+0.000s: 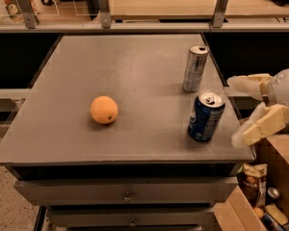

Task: Move pepsi can near orange

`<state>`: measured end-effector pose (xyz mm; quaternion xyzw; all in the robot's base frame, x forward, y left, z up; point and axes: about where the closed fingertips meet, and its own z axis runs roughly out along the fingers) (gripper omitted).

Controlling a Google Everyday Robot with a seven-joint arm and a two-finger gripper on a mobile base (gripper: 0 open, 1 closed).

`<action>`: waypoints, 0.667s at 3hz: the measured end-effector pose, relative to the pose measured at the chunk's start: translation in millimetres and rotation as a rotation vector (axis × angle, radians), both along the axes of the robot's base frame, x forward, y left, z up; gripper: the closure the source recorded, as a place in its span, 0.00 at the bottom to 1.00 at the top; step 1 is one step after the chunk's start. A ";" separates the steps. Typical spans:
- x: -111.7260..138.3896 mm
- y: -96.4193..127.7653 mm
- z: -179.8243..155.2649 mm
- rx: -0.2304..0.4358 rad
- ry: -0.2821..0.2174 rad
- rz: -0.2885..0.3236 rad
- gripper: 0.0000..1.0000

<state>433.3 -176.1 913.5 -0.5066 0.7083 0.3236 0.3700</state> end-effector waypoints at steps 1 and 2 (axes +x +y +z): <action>-0.4 21.8 7.1 0.091 -0.037 0.032 0.00; 0.4 43.3 4.3 0.110 -0.070 0.053 0.00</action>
Offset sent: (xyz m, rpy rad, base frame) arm 0.0023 0.0642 -0.0025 0.1277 -0.1090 0.0659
